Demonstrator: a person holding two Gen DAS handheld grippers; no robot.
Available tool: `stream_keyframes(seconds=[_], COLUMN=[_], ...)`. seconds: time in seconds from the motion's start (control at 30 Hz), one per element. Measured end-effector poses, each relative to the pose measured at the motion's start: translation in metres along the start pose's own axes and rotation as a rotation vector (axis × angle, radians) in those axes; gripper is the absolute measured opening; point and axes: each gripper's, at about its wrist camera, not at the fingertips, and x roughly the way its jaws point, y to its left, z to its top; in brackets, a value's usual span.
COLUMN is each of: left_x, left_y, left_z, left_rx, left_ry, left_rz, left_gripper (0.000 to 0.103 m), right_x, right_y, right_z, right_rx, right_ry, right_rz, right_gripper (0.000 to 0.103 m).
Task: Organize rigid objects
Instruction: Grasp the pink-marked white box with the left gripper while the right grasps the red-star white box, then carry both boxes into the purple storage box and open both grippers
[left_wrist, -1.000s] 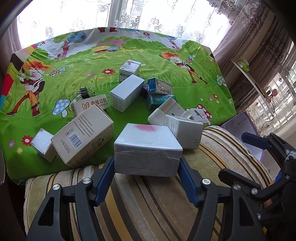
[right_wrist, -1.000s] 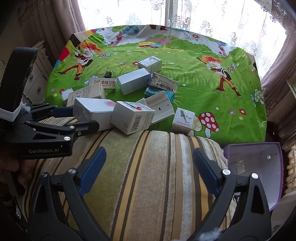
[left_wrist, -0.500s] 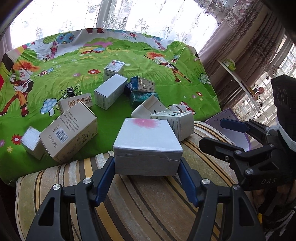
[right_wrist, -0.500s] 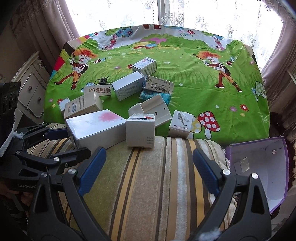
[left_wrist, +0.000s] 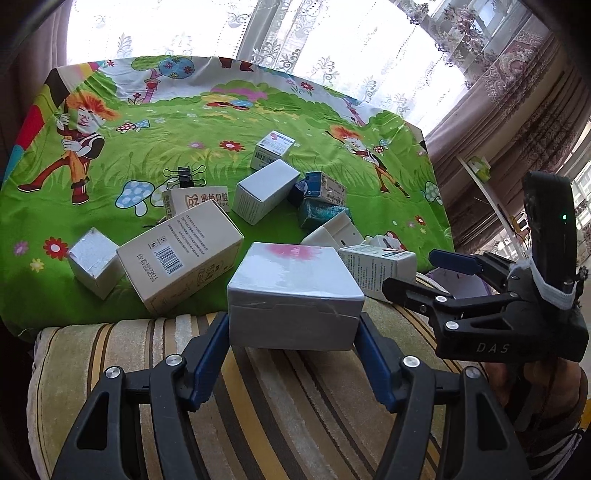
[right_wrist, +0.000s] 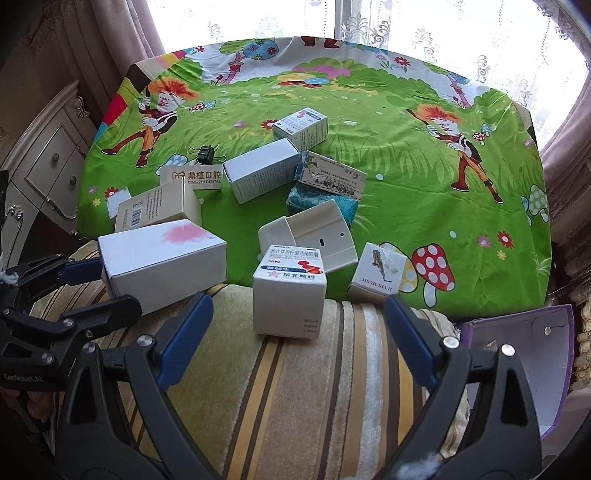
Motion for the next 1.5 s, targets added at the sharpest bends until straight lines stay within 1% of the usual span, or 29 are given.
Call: stream_keyframes(seconds=[0.03, 0.13, 0.2, 0.23, 0.27, 0.3, 0.53, 0.7, 0.77, 1.0, 1.1, 1.3, 1.5], left_x=[0.0, 0.0, -0.001, -0.001, -0.001, -0.002, -0.01, -0.011, -0.012, -0.009, -0.007, 0.003, 0.016], left_y=[0.002, 0.002, 0.0, 0.0, 0.0, 0.0, -0.01, -0.027, -0.037, -0.079, -0.097, -0.132, -0.169], left_z=[0.0, 0.0, 0.0, 0.0, 0.0, -0.001, -0.001, -0.003, -0.004, -0.008, -0.011, -0.016, -0.021], left_rx=[-0.008, -0.008, -0.002, -0.001, -0.002, -0.002, 0.008, 0.032, 0.044, 0.116, 0.145, 0.198, 0.26], left_ry=[-0.001, -0.004, -0.01, -0.012, -0.012, -0.013, -0.043, -0.047, -0.052, -0.057, -0.056, -0.028, 0.003], left_rz=[0.001, 0.002, 0.008, 0.008, 0.009, 0.01, 0.006, -0.018, -0.038, -0.108, -0.14, -0.192, -0.243], left_gripper=[0.067, 0.067, 0.067, 0.067, 0.067, 0.067, 0.067, 0.067, 0.067, 0.067, 0.067, 0.067, 0.067], right_x=[0.003, 0.011, 0.016, 0.018, 0.019, 0.018, -0.004, -0.027, -0.037, -0.068, -0.079, -0.099, -0.111], right_y=[0.001, 0.004, 0.003, 0.003, 0.003, 0.002, -0.006, -0.02, -0.028, -0.067, -0.086, -0.127, -0.161], right_z=[0.002, 0.006, 0.007, 0.006, 0.004, 0.003, -0.008, -0.023, -0.032, -0.062, -0.075, -0.1, -0.121], right_rx=[-0.005, -0.014, -0.013, -0.012, -0.011, -0.009, 0.026, 0.071, 0.097, 0.2, 0.245, 0.344, 0.434], right_ry=[0.006, 0.025, 0.04, 0.048, 0.053, 0.054, -0.013, -0.063, -0.082, -0.131, -0.147, -0.182, -0.209], right_rz=[-0.003, -0.01, -0.001, 0.005, 0.01, 0.012, 0.025, 0.031, 0.03, -0.001, -0.031, -0.075, -0.112], right_gripper=[0.09, 0.081, 0.062, 0.057, 0.047, 0.045, 0.045, 0.045, 0.045, 0.045, 0.045, 0.045, 0.045])
